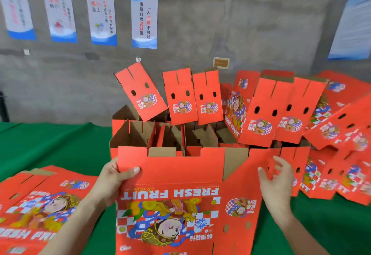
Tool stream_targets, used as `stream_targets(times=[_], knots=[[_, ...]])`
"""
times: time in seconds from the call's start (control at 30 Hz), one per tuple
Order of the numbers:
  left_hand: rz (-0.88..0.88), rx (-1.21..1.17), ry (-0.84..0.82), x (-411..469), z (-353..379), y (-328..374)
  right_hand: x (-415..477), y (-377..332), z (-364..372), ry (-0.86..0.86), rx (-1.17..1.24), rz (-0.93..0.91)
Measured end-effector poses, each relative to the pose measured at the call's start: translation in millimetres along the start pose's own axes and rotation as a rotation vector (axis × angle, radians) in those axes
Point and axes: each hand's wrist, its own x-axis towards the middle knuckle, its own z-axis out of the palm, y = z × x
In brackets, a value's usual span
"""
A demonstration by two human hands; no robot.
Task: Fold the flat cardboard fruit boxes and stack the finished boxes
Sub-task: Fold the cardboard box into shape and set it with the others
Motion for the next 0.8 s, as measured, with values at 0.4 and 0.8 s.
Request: stream_targets(times=[0.4,0.8], knots=[[-0.014,0.052,-0.042,-19,31,-2,2,-22,8,-0.827,-0.436,-0.211],[0.2,0.675,-0.236,-4,30,22,13,-38,-16,-0.68,-0.177,-0.051]])
